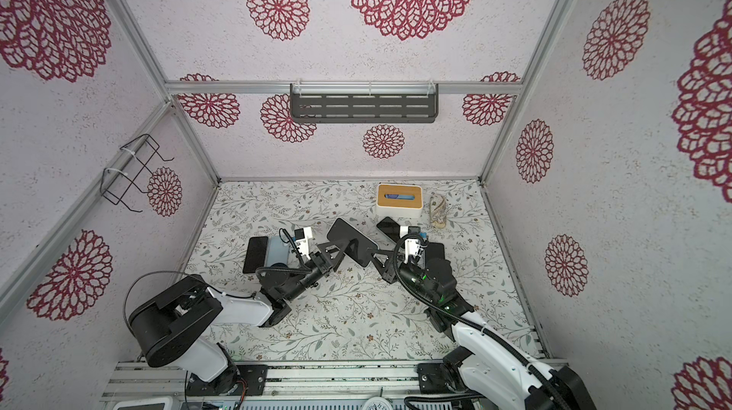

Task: Take the phone out of the phone case
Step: Pass the phone.

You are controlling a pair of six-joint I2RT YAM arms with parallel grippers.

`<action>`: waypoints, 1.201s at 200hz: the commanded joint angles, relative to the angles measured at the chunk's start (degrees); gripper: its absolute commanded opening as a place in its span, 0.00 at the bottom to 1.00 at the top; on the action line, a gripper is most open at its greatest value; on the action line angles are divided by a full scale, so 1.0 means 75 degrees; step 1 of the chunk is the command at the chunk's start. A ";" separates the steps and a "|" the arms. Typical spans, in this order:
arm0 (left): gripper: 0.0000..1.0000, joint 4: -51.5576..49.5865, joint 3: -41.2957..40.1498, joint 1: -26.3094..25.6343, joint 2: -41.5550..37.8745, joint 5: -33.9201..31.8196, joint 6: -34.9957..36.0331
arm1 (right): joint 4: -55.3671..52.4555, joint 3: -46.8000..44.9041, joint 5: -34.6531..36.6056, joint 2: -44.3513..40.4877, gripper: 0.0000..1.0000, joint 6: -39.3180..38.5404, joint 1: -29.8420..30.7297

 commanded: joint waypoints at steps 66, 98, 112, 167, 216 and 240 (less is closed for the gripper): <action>0.77 0.0430 -0.0119 0.0417 -0.0286 0.0430 -0.0053 | 0.0873 0.0162 -0.0198 -0.0483 0.00 0.0208 -0.0059; 0.66 0.0428 -0.0103 0.0432 -0.0341 0.0529 -0.0038 | 0.0945 0.0119 -0.0210 -0.0496 0.00 0.0267 -0.0061; 0.60 0.0424 -0.0085 0.0438 -0.0318 0.0563 -0.0026 | 0.0981 0.0098 -0.0222 -0.0484 0.00 0.0295 -0.0061; 0.37 0.0421 -0.0020 0.0454 -0.0314 0.0722 -0.0051 | 0.1144 -0.0042 -0.0318 -0.0439 0.00 0.0366 -0.0059; 0.14 0.0429 -0.0095 0.0453 -0.0524 0.0815 -0.0022 | 0.1168 -0.0074 -0.0527 -0.0367 0.00 0.0322 -0.0056; 0.07 0.0431 -0.0109 0.0443 -0.0707 0.0934 -0.0015 | 0.1090 -0.0137 -0.0503 -0.0441 0.00 0.0168 -0.0061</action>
